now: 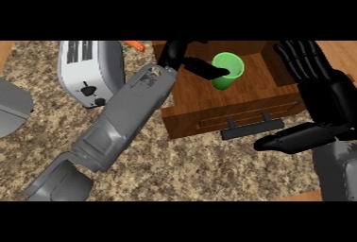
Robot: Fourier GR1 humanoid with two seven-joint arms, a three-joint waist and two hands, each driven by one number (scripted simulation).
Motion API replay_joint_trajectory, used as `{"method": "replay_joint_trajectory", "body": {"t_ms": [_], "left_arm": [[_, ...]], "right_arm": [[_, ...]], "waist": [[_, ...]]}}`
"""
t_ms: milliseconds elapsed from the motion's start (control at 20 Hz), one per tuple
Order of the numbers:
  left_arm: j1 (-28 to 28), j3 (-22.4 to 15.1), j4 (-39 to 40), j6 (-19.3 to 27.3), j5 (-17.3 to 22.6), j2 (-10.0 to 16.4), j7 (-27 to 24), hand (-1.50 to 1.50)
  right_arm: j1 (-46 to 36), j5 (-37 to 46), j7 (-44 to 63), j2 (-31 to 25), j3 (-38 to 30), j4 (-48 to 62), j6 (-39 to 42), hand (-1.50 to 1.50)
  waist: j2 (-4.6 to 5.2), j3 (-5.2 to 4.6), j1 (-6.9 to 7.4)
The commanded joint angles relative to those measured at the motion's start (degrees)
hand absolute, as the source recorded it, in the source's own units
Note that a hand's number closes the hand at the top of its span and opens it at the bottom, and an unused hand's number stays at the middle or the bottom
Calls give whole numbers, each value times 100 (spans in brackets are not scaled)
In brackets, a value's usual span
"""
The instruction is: Pick up the cup, place it into the drawer and close the drawer
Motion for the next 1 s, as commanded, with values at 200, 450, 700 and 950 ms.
{"method": "replay_joint_trajectory", "body": {"t_ms": [200, 450, 700, 950], "left_arm": [[204, 255, -464, -183, 966, 0, -696, -150], [50, 386, -583, 102, 1385, 0, -1172, -150], [192, 363, -459, 195, 1589, 0, -1482, -150], [348, 349, -409, 174, 1742, 0, -1549, -150]], "right_arm": [[-173, -857, 115, 46, 657, -74, 1108, 150], [-67, -1009, 510, -427, 1090, 104, 1936, 150], [47, -260, 975, -1121, 1467, -66, 2322, -150], [449, 1613, 409, -1332, 1796, -144, 1863, -150]], "waist": [[11, -12, -147], [-60, -12, 68], [-150, -13, 408], [-199, -3, 681]]}}
